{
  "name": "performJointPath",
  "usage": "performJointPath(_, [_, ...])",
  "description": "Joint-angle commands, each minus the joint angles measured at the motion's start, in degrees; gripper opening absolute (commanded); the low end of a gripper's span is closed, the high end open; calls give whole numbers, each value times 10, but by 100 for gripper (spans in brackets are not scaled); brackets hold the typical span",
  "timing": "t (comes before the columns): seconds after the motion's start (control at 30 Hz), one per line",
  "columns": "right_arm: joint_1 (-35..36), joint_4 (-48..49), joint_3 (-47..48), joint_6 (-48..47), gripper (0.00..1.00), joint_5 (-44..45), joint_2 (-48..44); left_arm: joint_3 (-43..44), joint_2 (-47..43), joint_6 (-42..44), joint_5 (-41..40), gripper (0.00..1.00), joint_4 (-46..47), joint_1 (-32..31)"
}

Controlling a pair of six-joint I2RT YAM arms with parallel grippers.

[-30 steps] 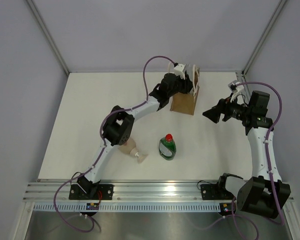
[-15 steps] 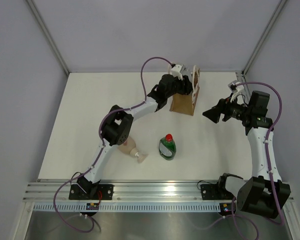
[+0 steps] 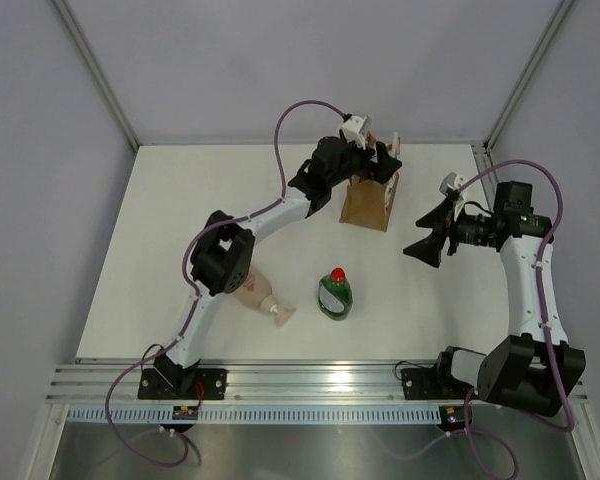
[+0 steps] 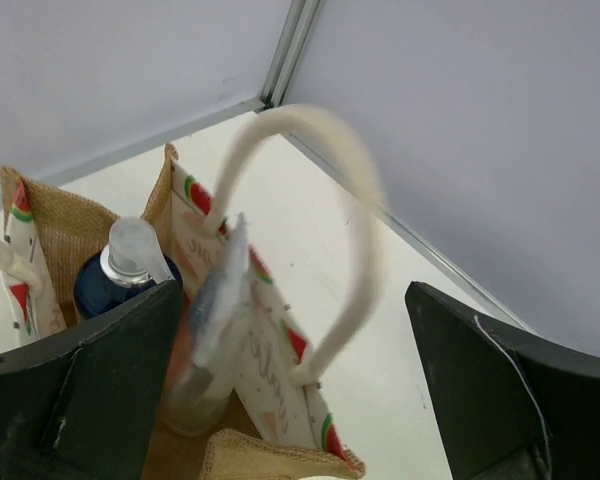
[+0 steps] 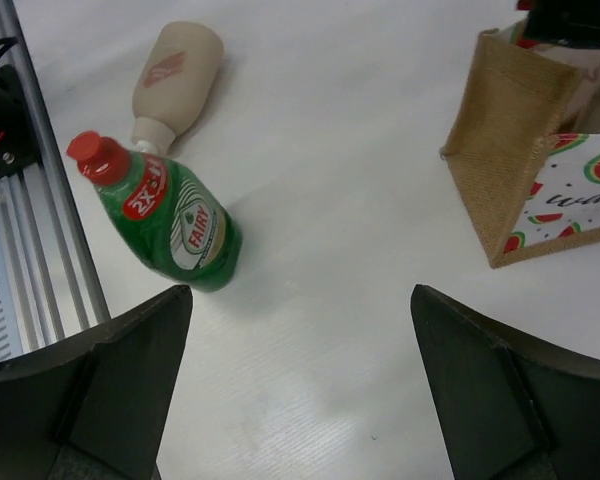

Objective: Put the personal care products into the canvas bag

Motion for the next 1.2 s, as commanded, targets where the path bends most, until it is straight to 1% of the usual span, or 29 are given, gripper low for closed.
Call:
performJointPath(0.0, [10,-149,13,-220,99,-42,-9,-23,-89,52,16,99,19,2])
performJointPath(0.07, [52,-173,21,-208,99,0,7,-46,-137,84,18,99,9,4])
performJointPath(0.1, [80,-199,28,-238,99,19,15,-60,-155,96,20,99,3,6])
performJointPath(0.13, [103,-209,29,-229,100,35,18,-95,-196,107,19,99,-4,9])
performJointPath(0.17, [134,-181,11,-202,99,47,0,-114,-219,128,18,99,-11,10])
performJointPath(0.2, [160,-147,-6,-125,99,56,-18,-132,-242,139,17,99,-19,13])
performJointPath(0.23, [182,-110,-25,-82,99,72,-41,-171,-289,146,14,99,-39,17])
performJointPath(0.27, [237,-27,-64,-32,100,131,-89,-191,-313,163,9,99,-53,18])
performJointPath(0.3, [264,11,-83,51,99,159,-109,-212,-340,170,0,99,-69,19])
performJointPath(0.33, [289,52,-107,79,99,203,-139,-258,-394,176,-21,99,-100,19])
performJointPath(0.37, [324,67,-115,131,99,220,-150,-282,-422,185,-31,99,-115,19])
performJointPath(0.43, [345,94,-127,164,99,236,-162,-334,-479,187,-54,99,-153,19])
performJointPath(0.47, [363,106,-141,191,99,241,-173,-384,-532,178,-81,99,-164,19])
performJointPath(0.53, [382,136,-168,200,99,245,-195,-436,-586,159,-119,99,-197,20])
performJointPath(0.57, [393,154,-180,227,100,261,-201,-487,-640,137,-124,99,-200,19])
performJointPath(0.6, [422,208,-191,266,100,290,-203,-514,-667,124,-144,99,-223,19])
performJointPath(0.63, [434,230,-209,297,99,343,-200,-541,-694,111,-164,99,-230,19])
performJointPath(0.67, [443,248,-215,345,100,360,-198,-568,-722,84,-175,99,-235,19])
performJointPath(0.7, [457,267,-221,367,99,376,-196,-622,-778,70,-188,99,-242,19])
performJointPath(0.77, [471,298,-233,408,100,401,-195,-675,-837,28,-229,99,-247,19])
performJointPath(0.8, [478,311,-238,428,99,417,-193,-724,-895,15,-240,99,-253,19])
performJointPath(0.83, [496,326,-245,439,100,443,-183,-747,-924,3,-265,99,-258,19])
performJointPath(0.9, [513,336,-243,447,99,461,-171,-785,-980,-35,-290,99,-280,19])
performJointPath(0.93, [520,359,-246,451,100,474,-160,-819,-1029,-45,-313,99,-288,19])
performJointPath(1.0, [527,369,-237,469,99,485,-143,-847,-1075,-70,-331,99,-313,19])
performJointPath(1.03, [533,378,-231,474,100,515,-131,-867,-1114,-77,-344,99,-322,19])
performJointPath(1.17, [553,375,-219,485,100,536,-106,-899,-1184,-107,-363,99,-348,19])
